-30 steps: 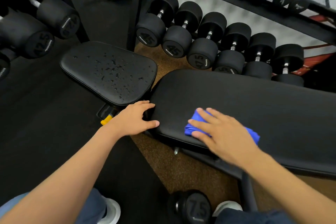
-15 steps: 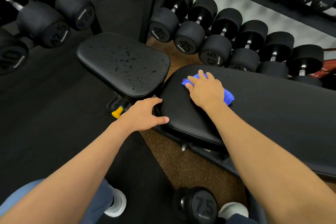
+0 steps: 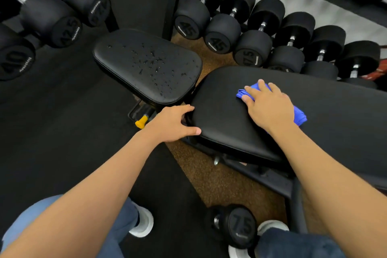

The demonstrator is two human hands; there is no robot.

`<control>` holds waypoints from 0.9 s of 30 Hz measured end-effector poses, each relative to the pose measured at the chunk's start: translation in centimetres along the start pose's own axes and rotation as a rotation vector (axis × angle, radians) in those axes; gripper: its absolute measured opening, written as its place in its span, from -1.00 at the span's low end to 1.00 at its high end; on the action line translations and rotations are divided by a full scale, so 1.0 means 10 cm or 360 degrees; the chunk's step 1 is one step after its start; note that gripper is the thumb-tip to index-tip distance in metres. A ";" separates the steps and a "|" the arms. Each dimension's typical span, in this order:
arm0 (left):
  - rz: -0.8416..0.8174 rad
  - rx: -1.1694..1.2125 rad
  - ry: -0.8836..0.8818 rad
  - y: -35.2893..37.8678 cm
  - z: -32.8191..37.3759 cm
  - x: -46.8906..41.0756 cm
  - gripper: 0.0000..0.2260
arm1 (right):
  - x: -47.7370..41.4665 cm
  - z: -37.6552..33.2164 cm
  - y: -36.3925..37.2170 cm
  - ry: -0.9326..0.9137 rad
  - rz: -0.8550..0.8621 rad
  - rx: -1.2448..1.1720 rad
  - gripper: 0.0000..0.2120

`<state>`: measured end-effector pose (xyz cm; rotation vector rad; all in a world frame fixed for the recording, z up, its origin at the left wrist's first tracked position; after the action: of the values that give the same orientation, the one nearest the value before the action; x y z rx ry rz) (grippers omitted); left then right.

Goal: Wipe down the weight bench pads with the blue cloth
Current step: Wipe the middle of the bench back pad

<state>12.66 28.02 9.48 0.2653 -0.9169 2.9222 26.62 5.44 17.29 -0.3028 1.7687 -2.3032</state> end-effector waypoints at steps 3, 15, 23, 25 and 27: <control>0.0081 0.0131 -0.0064 -0.04 0.02 0.07 -0.35 | 0.44 -0.39 0.01 0.0000 -0.0028 -0.0006 -0.50; 0.0684 -0.0119 0.0187 0.67 1.49 0.05 -0.47 | 0.38 0.27 -0.32 0.0138 -0.0284 -0.1000 -0.46; 0.0677 -0.0395 0.0098 0.96 1.19 -0.04 -0.52 | 0.50 0.27 -0.06 -0.0175 -0.0035 -0.0659 -0.57; 0.0635 -0.0373 0.0189 0.87 0.96 0.03 -0.53 | 0.50 0.24 -0.02 -0.0176 -0.0034 -0.0622 -0.58; 0.0593 -0.0354 0.0261 0.71 0.67 -0.01 -0.53 | 0.47 0.26 0.00 -0.0139 -0.0038 -0.0621 -0.58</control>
<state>12.92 18.36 10.94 -0.1758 -1.3790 3.0583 22.91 1.60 18.06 -0.4817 2.1685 -1.9112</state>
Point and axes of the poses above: each hand's wrist, its own x-axis away from the middle knuckle, its own y-axis out of the palm, z = x × y, the point moved 4 cm from there along -x, towards the middle knuckle, and after that the axes turned 7 degrees about y, right-handed, at the moved point
